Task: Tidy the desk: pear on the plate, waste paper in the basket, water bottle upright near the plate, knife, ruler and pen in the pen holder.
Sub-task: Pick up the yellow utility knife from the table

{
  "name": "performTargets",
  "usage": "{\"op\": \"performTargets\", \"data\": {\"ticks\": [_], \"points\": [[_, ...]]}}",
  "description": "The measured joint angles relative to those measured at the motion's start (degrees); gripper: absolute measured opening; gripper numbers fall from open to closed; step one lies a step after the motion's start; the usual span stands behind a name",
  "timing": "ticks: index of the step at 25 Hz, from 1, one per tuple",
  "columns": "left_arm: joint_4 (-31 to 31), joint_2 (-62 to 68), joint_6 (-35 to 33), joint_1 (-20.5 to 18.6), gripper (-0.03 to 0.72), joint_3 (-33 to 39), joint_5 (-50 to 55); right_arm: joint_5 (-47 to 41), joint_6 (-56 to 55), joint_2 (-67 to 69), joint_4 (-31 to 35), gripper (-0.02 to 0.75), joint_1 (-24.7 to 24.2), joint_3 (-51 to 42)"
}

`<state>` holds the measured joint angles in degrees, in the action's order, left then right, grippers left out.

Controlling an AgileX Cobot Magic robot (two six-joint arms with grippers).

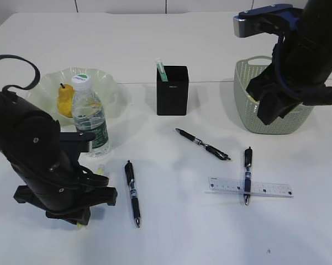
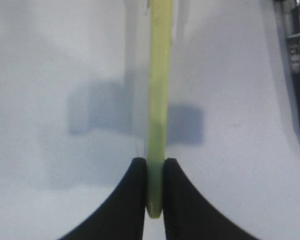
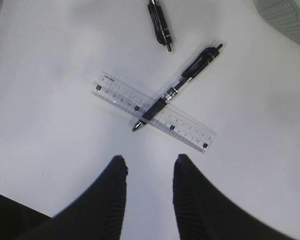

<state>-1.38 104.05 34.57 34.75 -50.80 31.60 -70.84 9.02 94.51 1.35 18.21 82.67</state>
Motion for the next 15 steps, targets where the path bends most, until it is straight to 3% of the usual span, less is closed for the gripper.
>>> {"op": "performTargets", "data": {"ticks": [15], "points": [[-1.59,-13.06,-1.04,7.22,0.040,0.29,0.13,0.33,0.00,0.00,0.00,0.243,0.00,0.00]]}}
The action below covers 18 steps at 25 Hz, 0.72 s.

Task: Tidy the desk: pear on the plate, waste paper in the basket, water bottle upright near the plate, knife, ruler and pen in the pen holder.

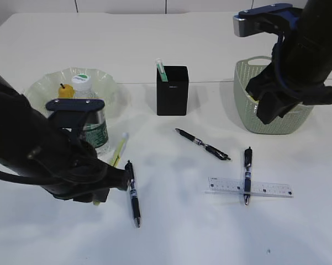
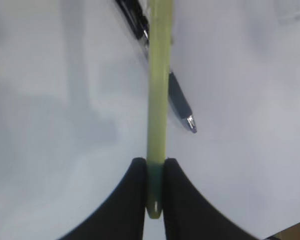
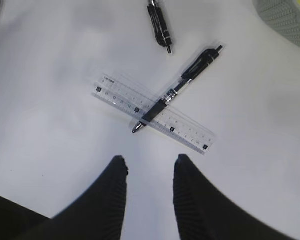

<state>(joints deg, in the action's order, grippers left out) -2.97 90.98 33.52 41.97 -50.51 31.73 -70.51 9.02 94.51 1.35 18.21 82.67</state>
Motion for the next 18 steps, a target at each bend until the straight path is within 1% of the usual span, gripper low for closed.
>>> {"op": "performTargets", "data": {"ticks": [4,10,18], "points": [[-0.70,-3.89,0.00,0.00,0.040,0.03,-1.28,0.45,0.00,0.00,0.82,0.244,0.00,0.00],[-4.66,-8.28,0.00,0.00,0.040,0.03,-4.51,1.48,0.00,0.00,3.07,0.243,0.00,0.00],[-7.31,-9.48,0.00,0.00,0.040,0.03,-12.60,4.67,0.00,0.00,10.96,0.244,0.00,0.10]]}}
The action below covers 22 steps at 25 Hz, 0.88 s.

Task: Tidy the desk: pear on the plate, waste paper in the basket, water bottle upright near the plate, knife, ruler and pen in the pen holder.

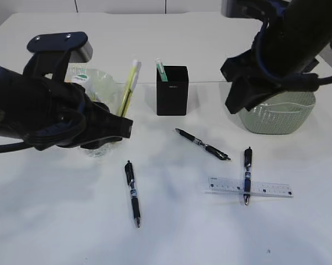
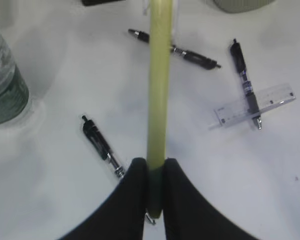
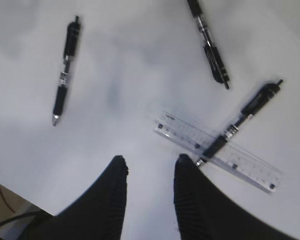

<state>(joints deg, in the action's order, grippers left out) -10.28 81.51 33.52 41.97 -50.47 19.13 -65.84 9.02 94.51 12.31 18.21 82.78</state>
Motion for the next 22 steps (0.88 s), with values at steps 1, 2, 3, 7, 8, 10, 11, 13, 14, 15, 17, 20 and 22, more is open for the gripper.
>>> {"op": "performTargets", "data": {"ticks": [1,2,3,7,8,10,11,13,14,15,17,20,22], "points": [[0.00,0.00,0.00,0.00,0.040,0.09,-1.36,0.84,0.10,0.00,1.44,0.244,0.00,0.26],[-0.10,0.00,0.00,0.00,0.040,0.09,-2.76,1.72,0.21,0.00,2.80,0.244,0.00,0.40],[-0.10,0.00,0.00,0.00,0.040,0.09,-3.99,2.69,0.44,0.00,4.56,0.244,0.00,0.67],[-0.12,0.00,0.00,0.00,0.040,0.09,-9.19,6.59,3.96,0.00,14.19,0.244,0.00,1.05],[-0.22,0.00,0.00,0.00,0.040,0.09,-10.02,7.52,5.21,0.00,16.98,0.244,0.00,1.05],[-0.22,0.00,0.00,0.00,0.040,0.09,-10.88,9.57,7.75,0.00,21.78,0.244,0.00,1.05],[-0.22,0.00,0.00,0.00,0.040,0.09,-11.01,10.34,8.72,0.00,24.12,0.244,0.00,1.05],[-0.22,0.00,0.00,0.00,0.039,0.09,-11.48,12.04,10.67,0.00,27.86,0.244,0.00,1.05],[-0.22,0.00,0.00,0.00,0.039,0.09,-11.75,12.66,11.43,0.00,29.73,0.244,0.00,1.05],[-0.22,0.00,0.00,0.00,0.039,0.09,-12.34,13.42,12.20,0.00,31.30,0.244,0.00,1.05],[-0.23,0.00,0.00,0.00,0.039,0.20,-13.39,14.90,13.31,0.00,33.98,0.244,0.00,1.05],[-0.23,0.00,0.00,0.00,0.039,0.12,-15.38,16.91,15.30,0.00,37.73,0.244,0.00,1.05],[-0.33,0.00,0.00,0.00,0.039,0.12,-16.61,17.61,16.91,0.00,40.25,0.249,0.00,1.05]]}}
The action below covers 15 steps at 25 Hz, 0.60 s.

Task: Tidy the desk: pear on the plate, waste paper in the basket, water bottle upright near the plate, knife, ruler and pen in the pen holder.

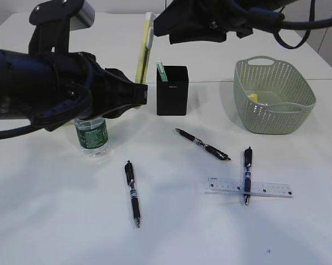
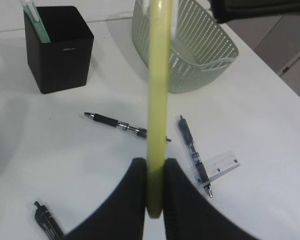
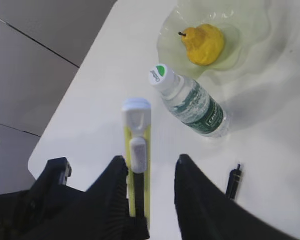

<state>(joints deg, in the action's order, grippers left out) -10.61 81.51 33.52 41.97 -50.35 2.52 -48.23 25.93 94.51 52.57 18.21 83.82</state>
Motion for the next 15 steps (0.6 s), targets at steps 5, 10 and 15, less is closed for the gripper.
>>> {"op": "performTargets", "data": {"ticks": [5,10,15], "points": [[0.00,0.00,0.00,0.00,0.039,0.00,-1.71,1.37,1.93,0.00,3.48,0.293,0.00,0.00],[0.00,0.00,0.00,0.00,0.039,0.10,-3.18,1.77,2.96,0.79,6.02,0.372,0.00,0.00],[0.00,0.00,0.00,0.00,0.039,0.10,-3.65,2.32,4.35,1.63,8.53,0.380,0.00,0.00]]}}
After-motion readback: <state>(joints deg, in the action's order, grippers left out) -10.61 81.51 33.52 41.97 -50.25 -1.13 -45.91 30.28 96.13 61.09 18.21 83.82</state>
